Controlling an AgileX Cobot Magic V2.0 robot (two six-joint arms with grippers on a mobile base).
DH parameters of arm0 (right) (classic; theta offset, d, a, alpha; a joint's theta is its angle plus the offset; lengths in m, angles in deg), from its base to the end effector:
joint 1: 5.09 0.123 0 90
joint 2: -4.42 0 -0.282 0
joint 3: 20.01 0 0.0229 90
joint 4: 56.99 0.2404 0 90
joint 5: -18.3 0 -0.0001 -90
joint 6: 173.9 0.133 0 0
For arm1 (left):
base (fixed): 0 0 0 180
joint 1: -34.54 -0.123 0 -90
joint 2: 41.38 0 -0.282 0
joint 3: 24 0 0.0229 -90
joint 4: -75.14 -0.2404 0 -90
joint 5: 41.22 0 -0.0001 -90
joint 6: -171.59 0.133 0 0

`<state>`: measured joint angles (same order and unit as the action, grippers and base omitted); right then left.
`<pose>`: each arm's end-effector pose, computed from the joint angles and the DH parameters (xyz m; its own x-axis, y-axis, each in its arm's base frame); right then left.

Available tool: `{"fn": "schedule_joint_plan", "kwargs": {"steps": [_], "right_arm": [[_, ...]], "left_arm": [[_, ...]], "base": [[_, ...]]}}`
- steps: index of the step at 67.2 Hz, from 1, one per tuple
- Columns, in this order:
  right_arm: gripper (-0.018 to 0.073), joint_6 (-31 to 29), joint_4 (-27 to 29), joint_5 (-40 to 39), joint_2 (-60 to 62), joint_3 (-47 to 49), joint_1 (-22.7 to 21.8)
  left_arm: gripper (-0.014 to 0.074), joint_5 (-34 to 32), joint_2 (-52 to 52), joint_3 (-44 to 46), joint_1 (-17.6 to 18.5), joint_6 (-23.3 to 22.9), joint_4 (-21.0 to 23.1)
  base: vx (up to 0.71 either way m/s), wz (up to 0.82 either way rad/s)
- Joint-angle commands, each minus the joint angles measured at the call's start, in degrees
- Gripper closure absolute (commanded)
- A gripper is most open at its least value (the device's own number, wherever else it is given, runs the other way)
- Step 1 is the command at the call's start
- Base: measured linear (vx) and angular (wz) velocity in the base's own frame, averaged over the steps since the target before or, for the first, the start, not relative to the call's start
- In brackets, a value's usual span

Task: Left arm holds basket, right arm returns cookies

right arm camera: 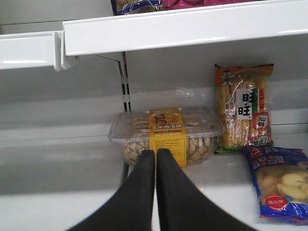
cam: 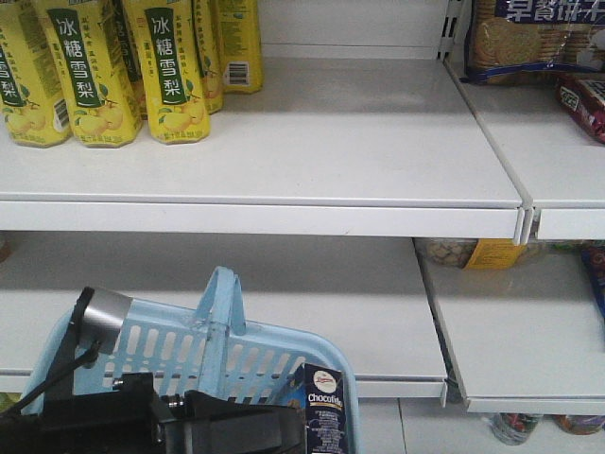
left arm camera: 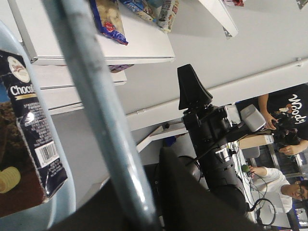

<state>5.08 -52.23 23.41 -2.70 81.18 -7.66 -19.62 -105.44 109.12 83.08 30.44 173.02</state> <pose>0.0913 -0.0031 0.1954 -0.0154 0.0657 -0.9977 0.0385 0.9971 0.0650 0.1140 -0.2024 0.2742 -0.9028 -0.1913 -0.3851 0.2943 0.3782 -0.8777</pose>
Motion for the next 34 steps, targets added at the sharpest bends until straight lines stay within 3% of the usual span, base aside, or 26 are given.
{"fn": "schedule_joint_plan", "kwargs": {"steps": [1, 23, 34], "right_arm": [[0.0567, -0.3, -0.4, -4.1, 0.3, -0.1, -0.3], [0.0565, -0.2, 0.9, -5.6, 0.3, 2.7, -0.3], [0.0561, -0.5, -0.9, 4.4, -4.3, 16.3, -0.3]], "left_arm": [[0.0603, 2.1, 1.1, 2.0, 0.2, 0.8, 4.0], [0.0603, 2.1, 1.1, 2.0, 0.2, 0.8, 4.0], [0.0603, 2.1, 1.1, 2.0, 0.2, 0.8, 4.0]], "base": [[0.00, 0.00], [0.00, 0.00], [0.00, 0.00]]}}
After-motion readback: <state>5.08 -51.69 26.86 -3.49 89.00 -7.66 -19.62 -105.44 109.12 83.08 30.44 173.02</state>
